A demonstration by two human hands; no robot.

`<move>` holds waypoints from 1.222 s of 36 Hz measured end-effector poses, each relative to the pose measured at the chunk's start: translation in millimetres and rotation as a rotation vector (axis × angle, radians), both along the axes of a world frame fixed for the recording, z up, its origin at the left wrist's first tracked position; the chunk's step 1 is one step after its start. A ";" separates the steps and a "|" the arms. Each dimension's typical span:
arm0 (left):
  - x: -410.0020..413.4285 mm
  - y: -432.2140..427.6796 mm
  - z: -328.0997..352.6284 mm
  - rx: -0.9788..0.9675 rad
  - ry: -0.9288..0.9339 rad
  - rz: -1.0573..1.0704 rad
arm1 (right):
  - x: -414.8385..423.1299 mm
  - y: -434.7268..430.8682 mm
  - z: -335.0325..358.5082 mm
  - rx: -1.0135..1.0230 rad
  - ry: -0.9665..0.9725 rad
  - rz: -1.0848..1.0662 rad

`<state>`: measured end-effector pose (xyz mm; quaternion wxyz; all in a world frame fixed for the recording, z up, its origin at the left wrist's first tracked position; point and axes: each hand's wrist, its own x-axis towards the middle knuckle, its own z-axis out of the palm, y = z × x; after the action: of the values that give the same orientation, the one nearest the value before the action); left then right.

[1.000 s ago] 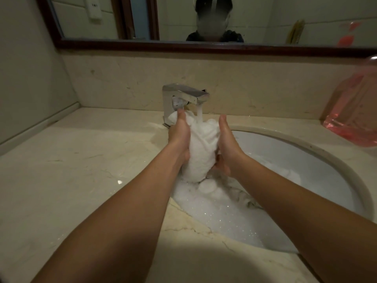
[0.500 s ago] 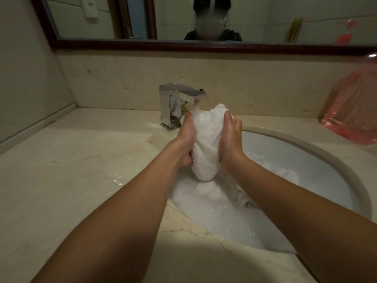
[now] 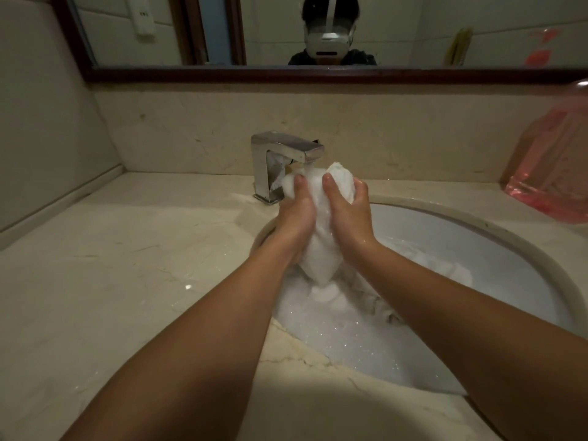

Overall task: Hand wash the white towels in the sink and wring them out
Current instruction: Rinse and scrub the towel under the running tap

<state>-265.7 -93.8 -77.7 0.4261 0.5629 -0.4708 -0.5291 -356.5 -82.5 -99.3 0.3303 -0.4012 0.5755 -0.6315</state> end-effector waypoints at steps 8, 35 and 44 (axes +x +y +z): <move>3.7 6.3 4.3 -0.171 -0.140 0.096 | 0.6 -5.4 4.6 0.033 0.002 -0.125; 8.5 2.6 6.1 -0.008 0.278 -0.180 | -26.1 9.4 6.2 0.282 -0.616 0.355; -6.2 9.9 5.6 0.076 0.412 -0.147 | -19.8 9.5 16.7 0.467 -0.171 0.343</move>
<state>-271.8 -83.9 -72.0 0.4522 0.4227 -0.3931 -0.6800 -376.3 -73.0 -82.6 0.5628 -0.3509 0.5990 -0.4486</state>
